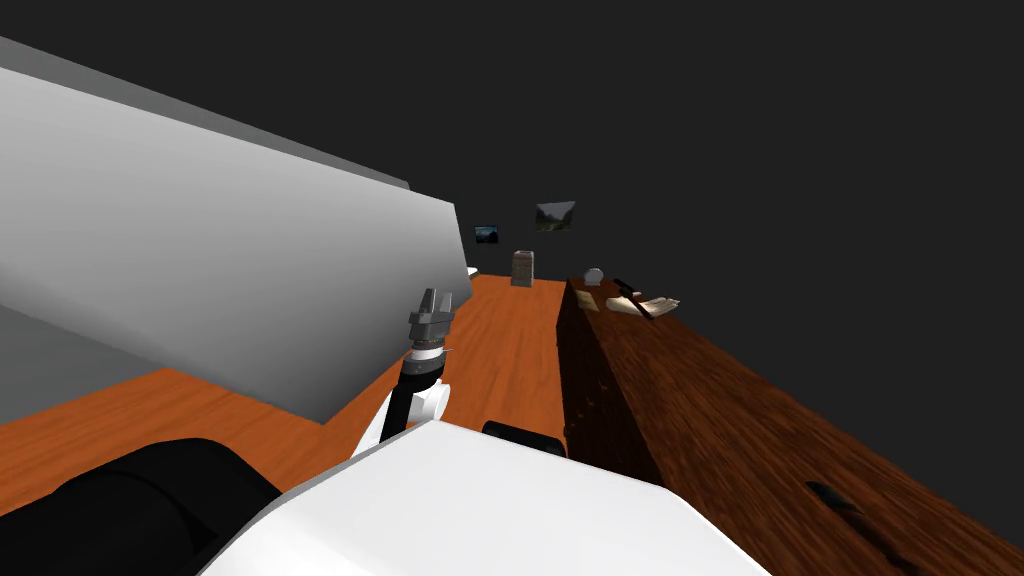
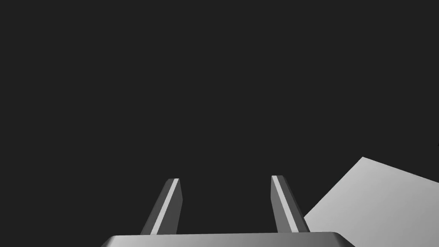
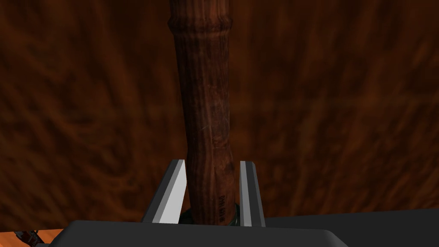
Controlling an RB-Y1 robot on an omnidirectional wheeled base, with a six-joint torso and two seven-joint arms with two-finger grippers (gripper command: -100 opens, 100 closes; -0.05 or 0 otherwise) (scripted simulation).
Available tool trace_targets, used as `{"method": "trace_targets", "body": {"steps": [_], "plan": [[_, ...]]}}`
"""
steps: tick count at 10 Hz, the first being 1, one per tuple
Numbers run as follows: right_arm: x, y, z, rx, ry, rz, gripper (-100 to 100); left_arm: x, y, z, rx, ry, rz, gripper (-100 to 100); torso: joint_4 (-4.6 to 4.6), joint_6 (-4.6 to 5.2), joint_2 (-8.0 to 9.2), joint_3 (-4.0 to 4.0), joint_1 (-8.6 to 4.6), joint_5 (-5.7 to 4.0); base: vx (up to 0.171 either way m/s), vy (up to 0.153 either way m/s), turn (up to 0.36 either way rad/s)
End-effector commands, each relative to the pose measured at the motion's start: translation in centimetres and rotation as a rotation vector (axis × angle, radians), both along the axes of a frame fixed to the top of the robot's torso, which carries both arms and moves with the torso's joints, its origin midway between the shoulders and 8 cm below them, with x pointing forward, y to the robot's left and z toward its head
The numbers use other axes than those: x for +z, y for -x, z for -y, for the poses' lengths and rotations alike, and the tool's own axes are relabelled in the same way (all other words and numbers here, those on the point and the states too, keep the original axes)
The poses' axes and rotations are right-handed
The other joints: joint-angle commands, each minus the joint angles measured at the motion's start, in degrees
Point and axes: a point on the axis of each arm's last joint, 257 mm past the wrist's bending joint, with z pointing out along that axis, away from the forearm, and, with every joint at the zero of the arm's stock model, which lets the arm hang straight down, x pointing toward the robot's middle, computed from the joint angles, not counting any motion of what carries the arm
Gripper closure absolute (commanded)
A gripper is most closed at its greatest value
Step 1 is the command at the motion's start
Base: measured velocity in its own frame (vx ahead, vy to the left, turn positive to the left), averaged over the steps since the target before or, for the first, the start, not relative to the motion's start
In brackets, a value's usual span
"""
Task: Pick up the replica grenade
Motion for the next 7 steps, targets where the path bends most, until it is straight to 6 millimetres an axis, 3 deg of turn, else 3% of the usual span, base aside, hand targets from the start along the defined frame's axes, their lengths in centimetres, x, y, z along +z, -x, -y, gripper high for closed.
{"method": "trace_targets", "body": {"steps": [1, 5, 7], "plan": [[0.33, 0.04, -0.19, -0.049, -0.002, -0.003, 100, 0.0, 0.0, 0.0, 0.0, 0.0, 0.0, 0, 0.0, 0.0, 0.0, 0.0, 0.0, 0.0, -0.21, -0.042, 0.409], [0.59, 0.09, -0.35, -0.152, 0.003, -0.001, 100, 0.0, 0.0, 0.0, 0.0, 0.0, 0.0, 0, -0.01, -0.09, -0.07, -0.04, 0.09, 0.06, -0.14, -0.019, 0.238], [0.85, 0.14, -0.52, -0.209, 0.003, -0.004, 100, 0.01, 0.0, 0.0, 0.0, 0.0, 0.0, 0, 0.04, -0.02, 0.24, 0.12, 0.11, 0.08, -0.235, -0.009, 0.316]]}}
